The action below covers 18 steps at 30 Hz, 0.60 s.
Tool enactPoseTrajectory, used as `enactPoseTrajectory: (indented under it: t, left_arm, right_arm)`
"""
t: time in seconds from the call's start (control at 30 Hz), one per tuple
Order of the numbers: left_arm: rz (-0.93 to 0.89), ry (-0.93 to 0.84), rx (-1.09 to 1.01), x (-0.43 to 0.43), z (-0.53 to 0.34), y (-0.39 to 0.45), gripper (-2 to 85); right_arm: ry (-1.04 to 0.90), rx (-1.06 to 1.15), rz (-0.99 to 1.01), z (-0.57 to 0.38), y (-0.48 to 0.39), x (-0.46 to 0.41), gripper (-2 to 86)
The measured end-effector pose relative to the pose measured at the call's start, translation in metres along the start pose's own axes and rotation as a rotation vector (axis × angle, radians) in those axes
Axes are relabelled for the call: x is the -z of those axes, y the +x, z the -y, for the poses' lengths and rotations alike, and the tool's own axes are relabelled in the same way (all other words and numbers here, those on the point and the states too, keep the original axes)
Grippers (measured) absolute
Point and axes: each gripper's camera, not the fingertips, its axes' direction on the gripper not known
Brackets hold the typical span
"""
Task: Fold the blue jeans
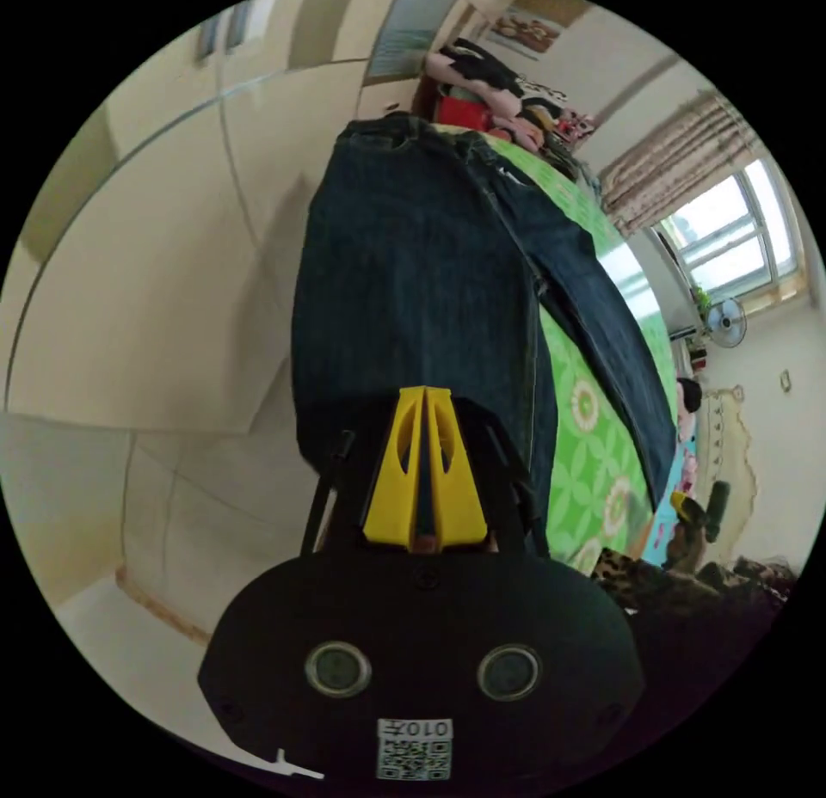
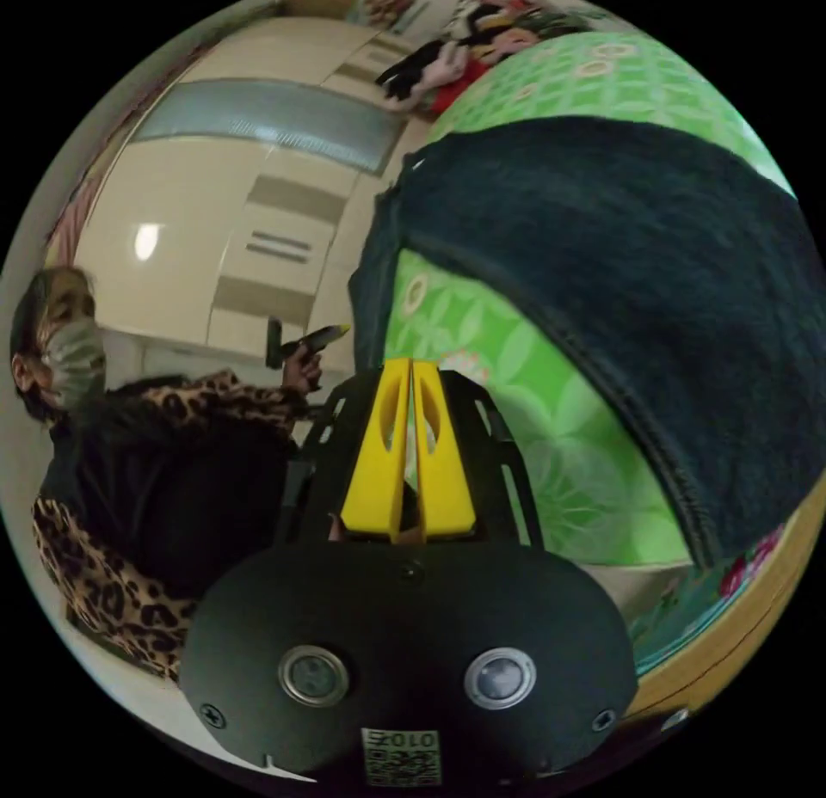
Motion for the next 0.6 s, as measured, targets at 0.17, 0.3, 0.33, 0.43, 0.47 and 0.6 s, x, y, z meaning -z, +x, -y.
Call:
enactPoseTrajectory:
  t: [0.17,0.3,0.33,0.43,0.47,0.6]
  left_arm:
    - [-0.154,0.003,0.104,0.014,-0.079,-0.056,-0.1]
    - [-0.122,-0.015,0.171,-0.002,-0.103,-0.102,0.0]
    - [-0.106,-0.023,0.216,-0.011,-0.104,-0.125,0.1]
    - [-0.172,-0.058,0.279,-0.048,-0.092,-0.189,0.9]
    - [-0.234,-0.082,0.269,-0.066,-0.083,-0.212,1.5]
    - [-0.379,-0.145,0.178,-0.107,-0.061,-0.269,4.7]
  right_arm:
    - [-0.227,0.164,0.123,0.001,-0.001,-0.050,5.2]
    - [-0.345,0.240,0.078,-0.009,-0.022,-0.076,7.1]
    - [-0.355,0.241,0.038,-0.019,-0.030,-0.081,7.3]
    - [-0.362,0.184,-0.067,-0.055,-0.045,-0.097,7.6]
    - [-0.357,0.157,-0.085,-0.062,-0.046,-0.102,7.6]
    - [-0.279,-0.063,-0.063,-0.105,-0.048,-0.148,9.7]
